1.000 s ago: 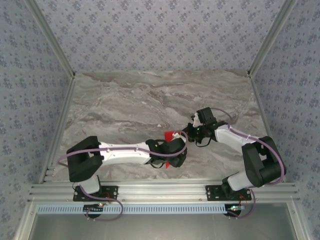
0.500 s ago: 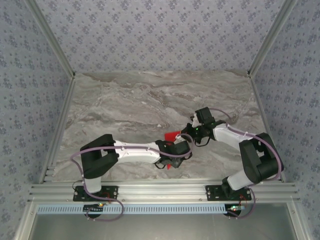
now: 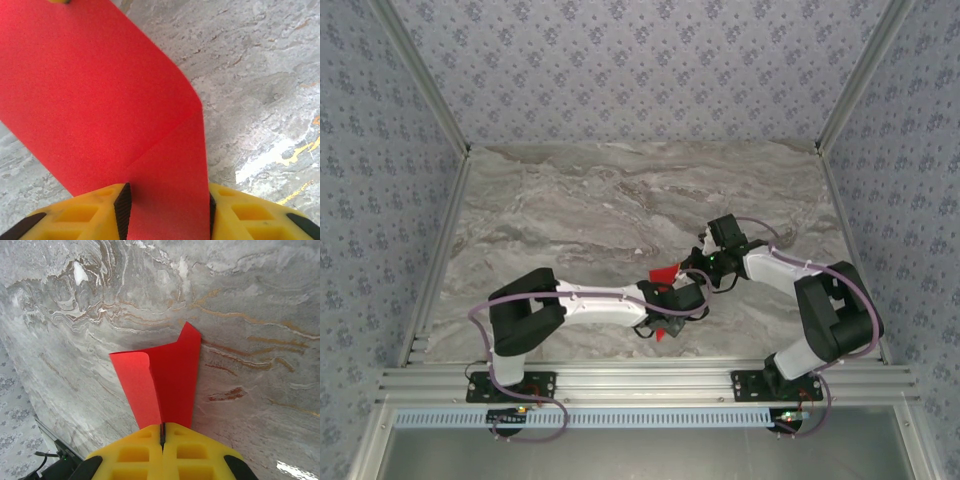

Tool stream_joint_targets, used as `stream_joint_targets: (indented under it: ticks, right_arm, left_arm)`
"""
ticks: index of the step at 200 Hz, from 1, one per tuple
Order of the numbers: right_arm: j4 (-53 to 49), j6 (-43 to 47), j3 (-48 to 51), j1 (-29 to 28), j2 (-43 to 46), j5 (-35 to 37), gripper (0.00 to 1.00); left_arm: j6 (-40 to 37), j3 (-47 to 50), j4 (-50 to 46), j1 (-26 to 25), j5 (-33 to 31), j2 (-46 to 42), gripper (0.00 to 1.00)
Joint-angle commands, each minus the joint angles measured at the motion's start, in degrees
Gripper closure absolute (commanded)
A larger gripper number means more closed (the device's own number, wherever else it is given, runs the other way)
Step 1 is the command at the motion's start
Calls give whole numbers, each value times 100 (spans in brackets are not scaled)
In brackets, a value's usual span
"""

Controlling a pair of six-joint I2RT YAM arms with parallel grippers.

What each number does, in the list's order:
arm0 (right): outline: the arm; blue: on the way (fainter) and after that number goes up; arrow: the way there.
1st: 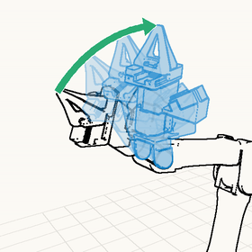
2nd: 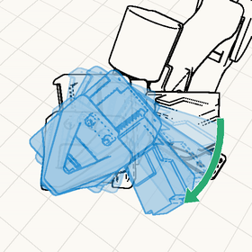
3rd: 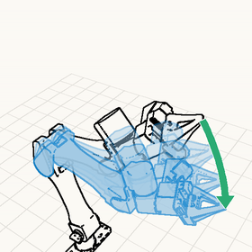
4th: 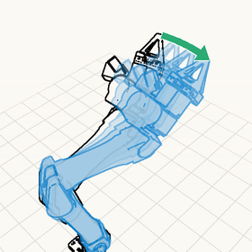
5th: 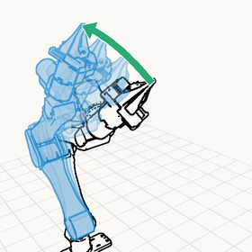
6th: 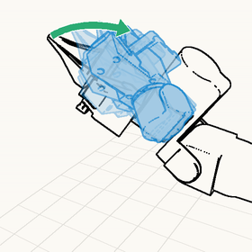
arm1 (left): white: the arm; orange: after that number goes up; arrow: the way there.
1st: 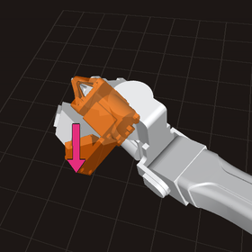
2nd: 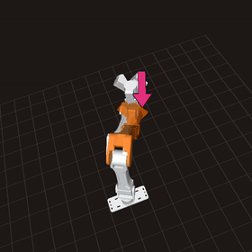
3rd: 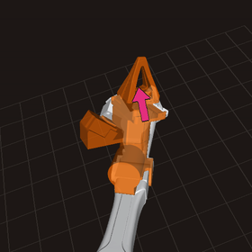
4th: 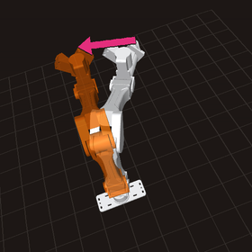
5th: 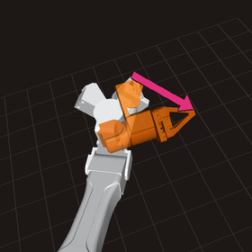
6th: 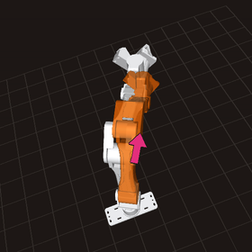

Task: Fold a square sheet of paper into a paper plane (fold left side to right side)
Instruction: Fold the wing for the fifth time at the center of the table.

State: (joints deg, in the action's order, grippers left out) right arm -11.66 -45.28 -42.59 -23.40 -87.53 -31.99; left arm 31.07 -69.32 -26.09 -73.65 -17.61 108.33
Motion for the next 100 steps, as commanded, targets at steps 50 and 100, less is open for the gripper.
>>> stream_joint_targets:
  ticks: [50,100]
  right_arm:
    - [-144,-43,-183,-35,-120,141,100]
    - [-91,274,-223,41,40,28,87]
  left_arm:
    - [-40,-214,-204,-63,-82,137,73]
    - [-35,-136,-94,-46,-44,-20,82]
